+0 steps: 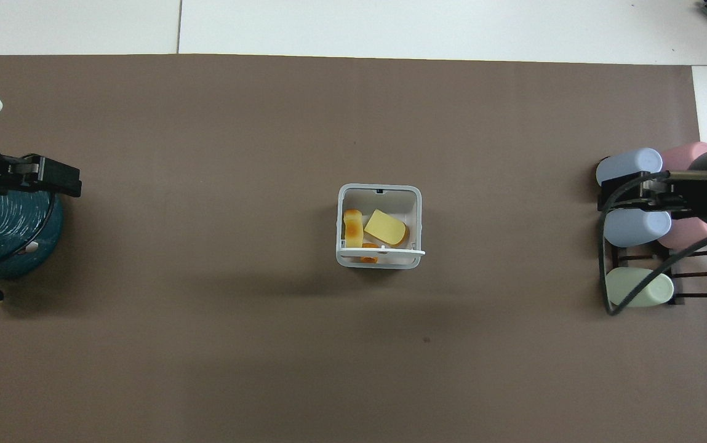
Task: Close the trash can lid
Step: 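Move the right gripper toward the open white trash can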
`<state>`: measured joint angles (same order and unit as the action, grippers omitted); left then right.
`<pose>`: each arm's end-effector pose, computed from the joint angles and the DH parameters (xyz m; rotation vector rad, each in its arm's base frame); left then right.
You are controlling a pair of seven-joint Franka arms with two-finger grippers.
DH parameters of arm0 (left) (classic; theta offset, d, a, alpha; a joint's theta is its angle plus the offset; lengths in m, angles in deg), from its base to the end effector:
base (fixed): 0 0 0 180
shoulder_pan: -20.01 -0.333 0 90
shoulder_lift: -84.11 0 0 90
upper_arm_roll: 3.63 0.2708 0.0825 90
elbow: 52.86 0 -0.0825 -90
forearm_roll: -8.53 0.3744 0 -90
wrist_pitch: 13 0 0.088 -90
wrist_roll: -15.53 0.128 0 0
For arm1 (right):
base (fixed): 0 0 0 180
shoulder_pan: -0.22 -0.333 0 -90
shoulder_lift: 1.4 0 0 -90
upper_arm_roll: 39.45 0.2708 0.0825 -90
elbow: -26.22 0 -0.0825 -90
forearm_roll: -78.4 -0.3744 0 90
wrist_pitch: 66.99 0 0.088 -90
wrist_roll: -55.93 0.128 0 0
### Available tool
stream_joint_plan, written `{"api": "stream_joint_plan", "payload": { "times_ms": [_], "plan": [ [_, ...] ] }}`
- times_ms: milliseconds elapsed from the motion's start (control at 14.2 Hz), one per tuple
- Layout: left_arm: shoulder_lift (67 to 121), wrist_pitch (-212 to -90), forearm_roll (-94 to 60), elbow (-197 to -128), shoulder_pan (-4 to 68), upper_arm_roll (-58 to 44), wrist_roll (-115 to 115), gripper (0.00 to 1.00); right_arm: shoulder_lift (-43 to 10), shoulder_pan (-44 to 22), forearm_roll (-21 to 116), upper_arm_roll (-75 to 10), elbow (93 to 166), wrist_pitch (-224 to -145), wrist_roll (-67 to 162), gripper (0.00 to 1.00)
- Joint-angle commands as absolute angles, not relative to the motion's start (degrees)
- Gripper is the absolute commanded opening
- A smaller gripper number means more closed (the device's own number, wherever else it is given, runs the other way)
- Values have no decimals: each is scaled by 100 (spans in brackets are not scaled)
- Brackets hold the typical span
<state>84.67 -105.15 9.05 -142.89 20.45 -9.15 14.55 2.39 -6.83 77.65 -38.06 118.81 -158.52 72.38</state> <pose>0.5490 -0.0560 0.5561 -3.1319 0.1365 -0.0434 0.5250 0.0799 0.5753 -3.1117 0.2179 -0.0687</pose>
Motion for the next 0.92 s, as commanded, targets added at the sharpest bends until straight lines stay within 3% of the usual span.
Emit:
{"api": "stream_joint_plan", "payload": {
  "times_ms": [0,847],
  "plan": [
    [8279,-10546,844,-14497,2001,-916,1491,100,440,-987,7682,-3787,12237,-16068,7701,100],
    [8279,-10546,844,-14497,2001,-925,1491,100,633,-2631,7594,-3787,12984,-17096,9548,100]
  ]
}}
